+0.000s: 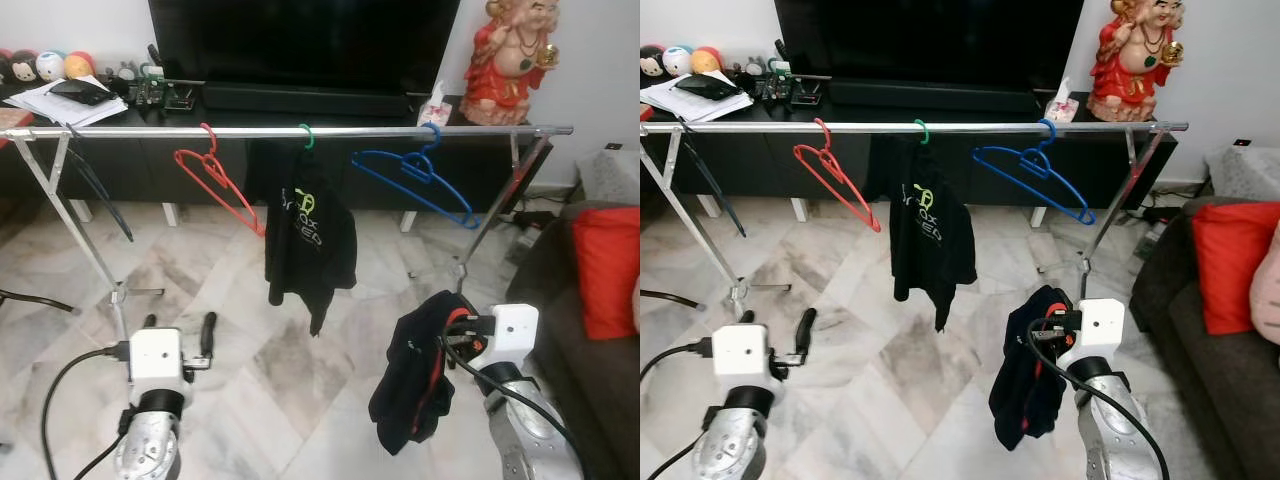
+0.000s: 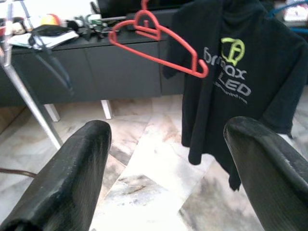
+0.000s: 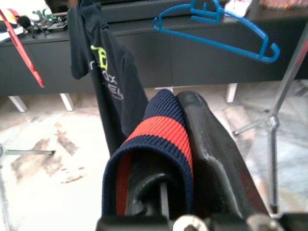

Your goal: Hang hanger

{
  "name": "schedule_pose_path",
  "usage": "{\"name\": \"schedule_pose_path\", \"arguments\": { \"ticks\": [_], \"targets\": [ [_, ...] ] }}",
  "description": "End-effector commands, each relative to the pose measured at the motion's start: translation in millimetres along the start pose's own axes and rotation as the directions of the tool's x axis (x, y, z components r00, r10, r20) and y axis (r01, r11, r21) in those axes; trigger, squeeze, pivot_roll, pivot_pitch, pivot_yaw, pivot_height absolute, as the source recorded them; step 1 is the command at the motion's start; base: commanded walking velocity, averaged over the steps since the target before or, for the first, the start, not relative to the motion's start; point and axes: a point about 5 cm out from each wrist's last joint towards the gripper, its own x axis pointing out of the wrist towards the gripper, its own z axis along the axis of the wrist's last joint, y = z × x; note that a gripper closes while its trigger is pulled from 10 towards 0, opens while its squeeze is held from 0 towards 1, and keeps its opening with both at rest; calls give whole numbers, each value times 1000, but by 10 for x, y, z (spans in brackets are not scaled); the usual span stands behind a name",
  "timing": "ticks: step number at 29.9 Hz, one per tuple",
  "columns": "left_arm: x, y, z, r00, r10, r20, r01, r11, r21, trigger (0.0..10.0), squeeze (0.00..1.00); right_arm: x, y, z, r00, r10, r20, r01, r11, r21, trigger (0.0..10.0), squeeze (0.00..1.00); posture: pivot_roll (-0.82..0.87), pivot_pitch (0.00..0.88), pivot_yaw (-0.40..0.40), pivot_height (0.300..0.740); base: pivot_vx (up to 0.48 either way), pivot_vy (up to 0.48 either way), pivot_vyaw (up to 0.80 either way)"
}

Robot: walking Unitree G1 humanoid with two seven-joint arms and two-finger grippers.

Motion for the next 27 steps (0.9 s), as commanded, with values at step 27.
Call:
{"name": "schedule_pose_path", "arguments": {
  "ticks": [27],
  "targets": [
    [107,76,56,1000,-22,-2,22,1000,5,10000,0,18,50,-11,1000,-20,19,20,1000,-9,10000,0,-18,0,6,740,0,0,0]
  ]
}}
